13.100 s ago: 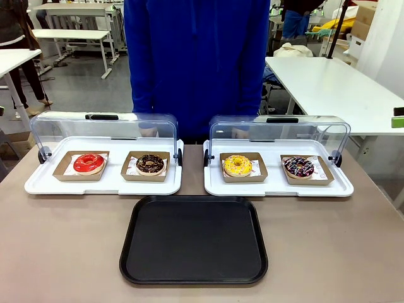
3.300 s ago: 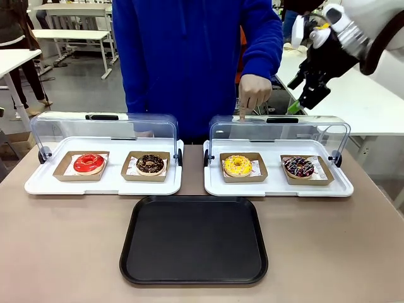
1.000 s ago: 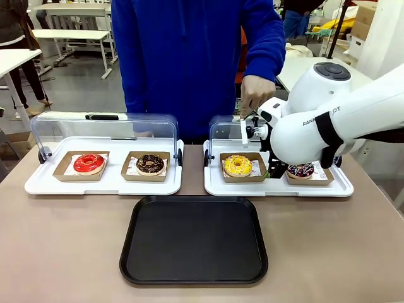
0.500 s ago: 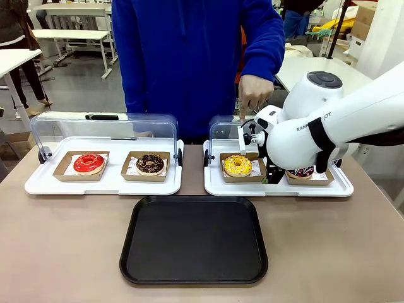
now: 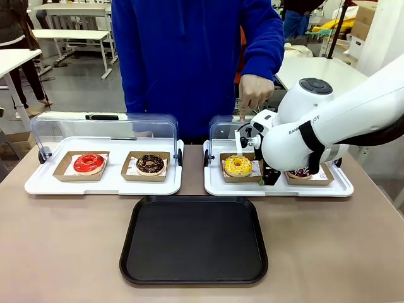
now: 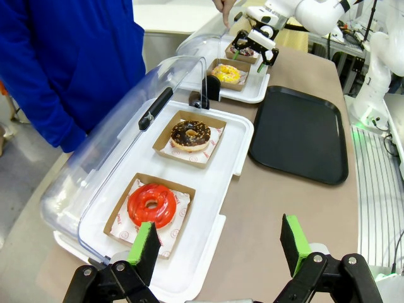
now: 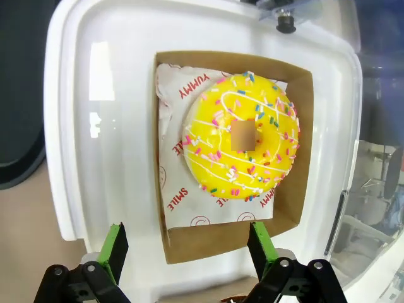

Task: Move the third donut from the left to the tray.
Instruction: Pick up the Paper togo box containing the Donut indicated by the person and place it on the Handle tray.

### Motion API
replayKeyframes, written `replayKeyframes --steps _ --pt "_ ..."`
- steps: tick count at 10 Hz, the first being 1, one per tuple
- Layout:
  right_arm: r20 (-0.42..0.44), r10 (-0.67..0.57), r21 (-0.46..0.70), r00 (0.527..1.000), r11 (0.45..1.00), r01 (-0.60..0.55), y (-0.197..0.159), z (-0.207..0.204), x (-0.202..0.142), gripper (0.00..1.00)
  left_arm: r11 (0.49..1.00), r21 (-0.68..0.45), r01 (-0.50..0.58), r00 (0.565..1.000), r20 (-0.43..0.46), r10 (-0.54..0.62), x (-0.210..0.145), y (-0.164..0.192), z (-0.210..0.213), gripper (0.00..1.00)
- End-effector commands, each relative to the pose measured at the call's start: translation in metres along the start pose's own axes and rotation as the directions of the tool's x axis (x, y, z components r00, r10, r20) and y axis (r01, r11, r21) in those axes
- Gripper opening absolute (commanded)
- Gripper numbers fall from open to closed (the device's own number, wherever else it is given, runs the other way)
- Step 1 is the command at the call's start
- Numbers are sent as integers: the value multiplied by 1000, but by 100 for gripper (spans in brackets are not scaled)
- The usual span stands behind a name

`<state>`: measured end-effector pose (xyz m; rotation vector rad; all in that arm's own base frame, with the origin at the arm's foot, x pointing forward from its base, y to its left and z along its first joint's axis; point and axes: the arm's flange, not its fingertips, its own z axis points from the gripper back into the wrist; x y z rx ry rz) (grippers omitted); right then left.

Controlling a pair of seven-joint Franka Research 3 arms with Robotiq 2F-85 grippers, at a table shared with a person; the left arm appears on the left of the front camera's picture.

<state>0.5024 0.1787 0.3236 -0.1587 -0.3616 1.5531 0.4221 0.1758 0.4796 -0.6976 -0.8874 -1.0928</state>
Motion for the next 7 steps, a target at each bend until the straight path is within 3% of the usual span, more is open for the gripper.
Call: replayKeyframes --steps 1,3,4,5,6,7 --pt "-5 18 -15 1000 1000 -18 -7 -5 -2 100 1000 -5 14 1000 15 -14 3 -1 0 100" --pt "0 12 -2 1000 1000 -12 -9 -6 -2 100 1000 -5 14 1000 15 -14 3 -1 0 100" --pt "-1 16 9 1000 1000 -16 -9 -8 -3 94 1000 -5 14 1000 15 -14 3 -1 0 100" --pt "8 15 13 1000 1000 -15 -9 -10 -2 40 1000 -5 14 1000 15 -14 3 -1 0 100" --pt "13 9 19 1000 1000 -9 -9 -10 -3 35 1000 -5 14 1000 15 -14 3 -1 0 100" --pt "11 9 29 1000 1000 -9 -9 -10 -3 0 1000 -5 14 1000 15 -14 3 -1 0 100"
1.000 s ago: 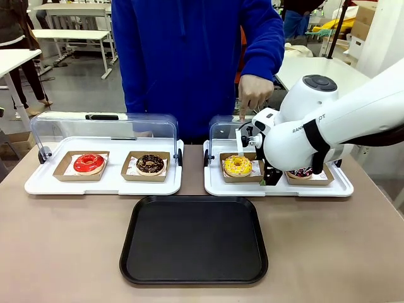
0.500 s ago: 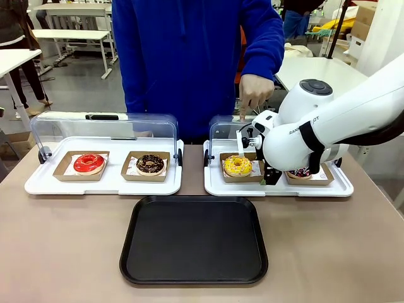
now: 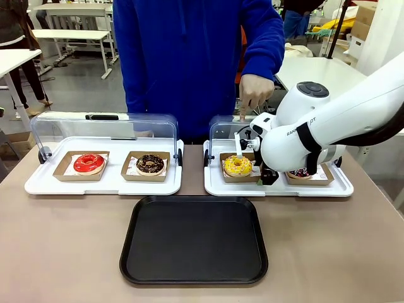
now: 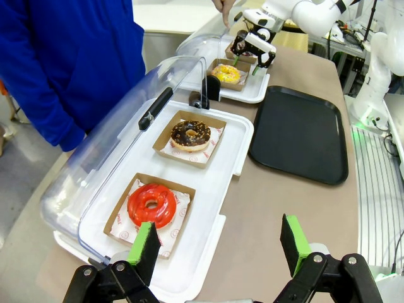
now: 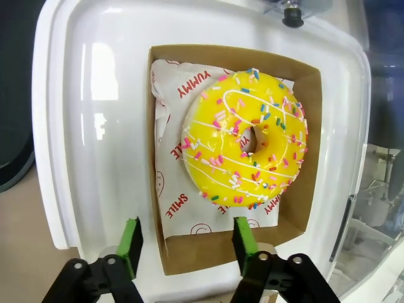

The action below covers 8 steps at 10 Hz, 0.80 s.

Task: Move the third donut from the left to the tray.
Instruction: Pick up the Paper togo box containing the Donut indicated by the person and place it on the Handle tray.

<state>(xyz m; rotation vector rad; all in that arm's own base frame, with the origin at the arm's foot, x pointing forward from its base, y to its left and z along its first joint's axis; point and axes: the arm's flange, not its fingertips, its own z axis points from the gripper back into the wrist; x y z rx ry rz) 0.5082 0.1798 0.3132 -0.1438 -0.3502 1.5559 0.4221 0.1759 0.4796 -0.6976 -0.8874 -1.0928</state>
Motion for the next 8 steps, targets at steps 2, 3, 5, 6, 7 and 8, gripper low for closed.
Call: replayKeyframes --steps 2,3,5,6,7,8 --pt "11 3 33 1000 999 -4 -6 2 -3 0 1000 -5 14 1000 15 -14 3 -1 0 100" --pt "9 4 41 1000 999 -4 -6 1 -3 15 1000 -5 14 1000 15 -14 3 -1 0 100" --pt "5 9 48 1000 999 -9 -6 1 -4 0 1000 -5 14 1000 15 -14 3 -1 0 100" --pt "4 12 54 1000 998 -12 -6 1 -4 0 1000 -5 14 1000 15 -14 3 -1 0 100" --pt "1 14 62 1000 998 -14 -7 -1 -4 0 1000 -5 14 1000 15 -14 3 -1 0 100" --pt "0 17 68 1000 998 -17 -7 -3 -5 0 1000 -5 14 1000 15 -14 3 -1 0 100"
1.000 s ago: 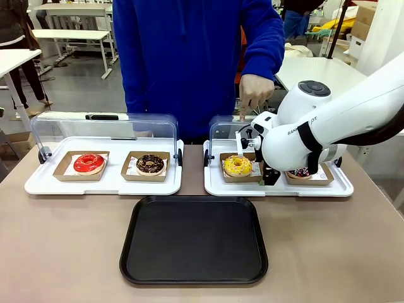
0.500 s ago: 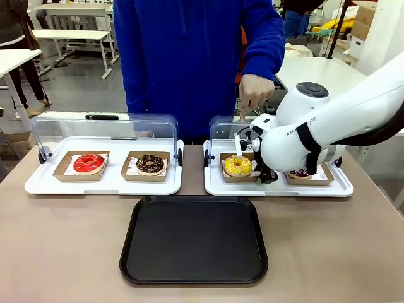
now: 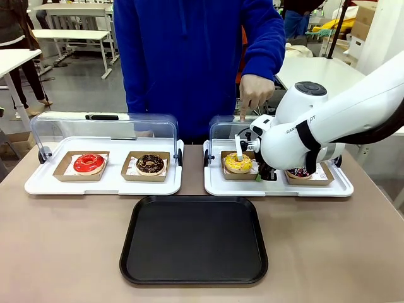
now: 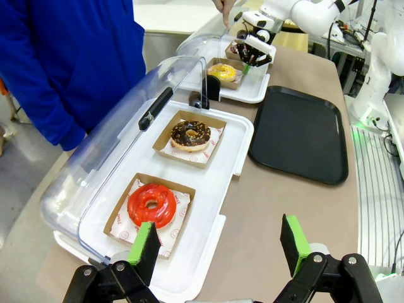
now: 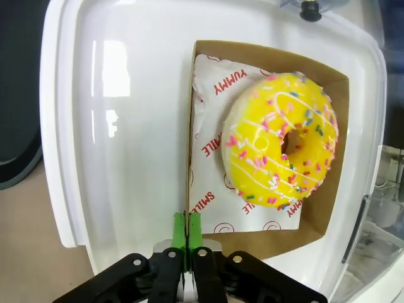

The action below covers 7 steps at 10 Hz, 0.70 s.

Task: Move the third donut from the left to the tray.
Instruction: Pick up the Paper togo box containing the Donut indicated by the person and place it on the Handle tray.

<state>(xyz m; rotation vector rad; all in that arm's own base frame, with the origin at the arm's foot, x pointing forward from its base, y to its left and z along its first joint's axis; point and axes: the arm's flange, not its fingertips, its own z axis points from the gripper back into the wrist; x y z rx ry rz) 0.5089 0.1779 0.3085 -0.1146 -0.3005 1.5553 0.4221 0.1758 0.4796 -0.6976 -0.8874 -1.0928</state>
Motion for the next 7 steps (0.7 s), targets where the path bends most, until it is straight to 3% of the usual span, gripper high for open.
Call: replayKeyframes --steps 1,4,7 --pt "14 24 19 1000 1000 -24 -8 1 -2 0 1000 -5 14 1000 15 -14 3 -1 0 100" --pt "51 9 -19 999 1000 -8 -6 11 -4 0 1000 -5 14 1000 15 -14 3 -1 0 100" --pt "19 -24 -87 1000 996 25 5 45 5 0 1000 -5 14 1000 15 -14 3 -1 0 100"
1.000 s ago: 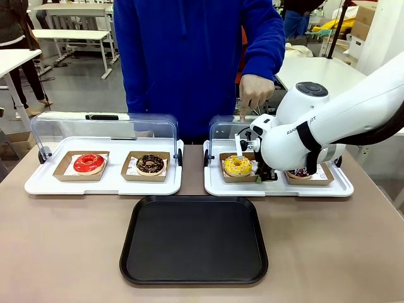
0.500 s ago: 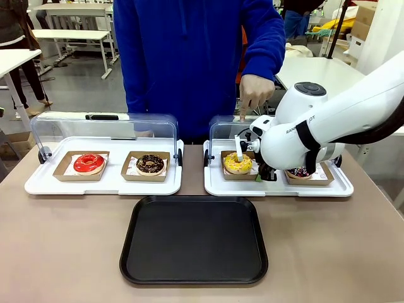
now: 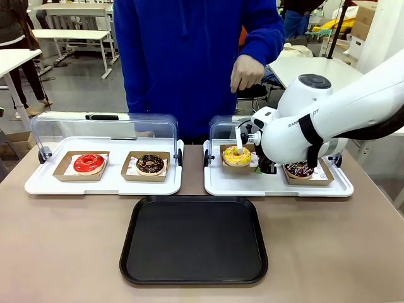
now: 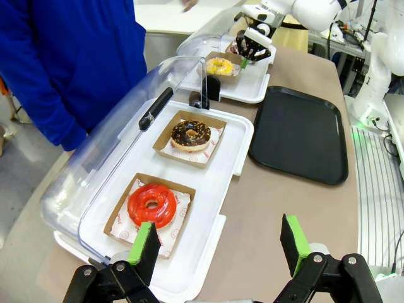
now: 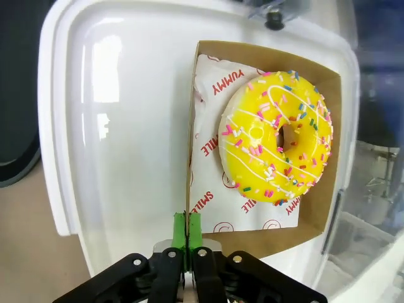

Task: Move the third donut from the left to the tray.
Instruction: Pick up the Paper togo box containing the Donut indicated by the person and place it on the Handle tray.

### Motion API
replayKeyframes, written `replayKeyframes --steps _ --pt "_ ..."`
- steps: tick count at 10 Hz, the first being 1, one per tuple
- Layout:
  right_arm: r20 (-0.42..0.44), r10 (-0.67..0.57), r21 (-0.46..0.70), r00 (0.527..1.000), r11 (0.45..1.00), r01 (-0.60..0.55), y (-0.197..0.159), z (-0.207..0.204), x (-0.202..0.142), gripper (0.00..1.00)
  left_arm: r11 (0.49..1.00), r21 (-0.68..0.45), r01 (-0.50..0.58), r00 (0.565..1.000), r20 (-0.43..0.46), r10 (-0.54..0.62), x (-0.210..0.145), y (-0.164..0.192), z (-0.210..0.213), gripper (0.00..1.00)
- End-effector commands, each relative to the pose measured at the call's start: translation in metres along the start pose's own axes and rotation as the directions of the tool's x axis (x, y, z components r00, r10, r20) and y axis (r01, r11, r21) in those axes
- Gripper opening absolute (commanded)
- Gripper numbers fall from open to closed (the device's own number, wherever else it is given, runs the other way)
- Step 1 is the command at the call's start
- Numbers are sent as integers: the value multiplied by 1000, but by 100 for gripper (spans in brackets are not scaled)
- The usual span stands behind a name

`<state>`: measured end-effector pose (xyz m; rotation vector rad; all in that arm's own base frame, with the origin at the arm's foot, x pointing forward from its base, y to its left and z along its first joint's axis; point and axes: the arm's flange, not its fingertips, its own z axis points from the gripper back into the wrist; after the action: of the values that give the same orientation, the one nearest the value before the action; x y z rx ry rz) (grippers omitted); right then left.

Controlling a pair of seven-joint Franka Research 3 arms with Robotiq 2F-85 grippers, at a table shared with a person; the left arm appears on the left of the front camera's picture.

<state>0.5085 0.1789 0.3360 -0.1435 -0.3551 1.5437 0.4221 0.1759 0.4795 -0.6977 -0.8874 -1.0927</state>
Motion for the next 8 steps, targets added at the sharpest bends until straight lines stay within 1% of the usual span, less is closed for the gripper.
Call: replayKeyframes --steps 1,3,4,5,8 --pt "0 -31 -56 1000 998 31 16 31 5 0 1000 -5 14 1000 15 -14 3 -1 0 100" --pt "3 -45 -57 999 997 45 26 50 12 0 1000 -5 14 1000 15 -14 3 -1 0 100" --pt "30 -47 -41 998 998 48 33 59 19 0 1000 -5 14 1000 15 -14 3 -1 0 100" --pt "38 -48 -30 998 998 49 41 68 26 0 1000 -5 14 1000 15 -14 3 -1 0 100" --pt "32 -59 -26 998 998 60 74 88 52 0 1000 -5 14 1000 15 -14 3 -1 0 100"
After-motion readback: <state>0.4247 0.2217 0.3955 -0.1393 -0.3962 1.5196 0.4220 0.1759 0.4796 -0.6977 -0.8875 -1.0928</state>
